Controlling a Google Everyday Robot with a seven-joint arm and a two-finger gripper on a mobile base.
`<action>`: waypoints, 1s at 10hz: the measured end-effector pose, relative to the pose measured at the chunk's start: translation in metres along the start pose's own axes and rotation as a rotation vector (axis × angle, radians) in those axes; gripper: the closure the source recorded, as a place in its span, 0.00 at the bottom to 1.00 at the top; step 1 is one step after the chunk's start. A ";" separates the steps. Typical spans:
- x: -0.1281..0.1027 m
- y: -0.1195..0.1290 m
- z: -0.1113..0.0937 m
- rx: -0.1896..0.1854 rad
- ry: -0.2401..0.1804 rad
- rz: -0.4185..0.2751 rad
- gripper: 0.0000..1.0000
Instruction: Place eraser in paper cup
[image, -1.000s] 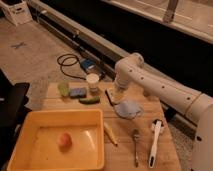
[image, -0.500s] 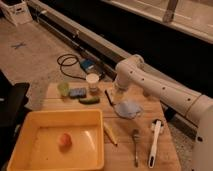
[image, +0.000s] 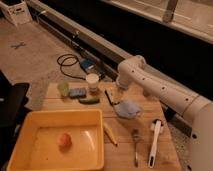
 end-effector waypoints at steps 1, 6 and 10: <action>-0.003 -0.003 0.007 -0.006 -0.007 0.015 0.22; 0.002 -0.014 0.047 -0.060 -0.076 0.136 0.22; 0.002 -0.013 0.072 -0.083 -0.102 0.176 0.22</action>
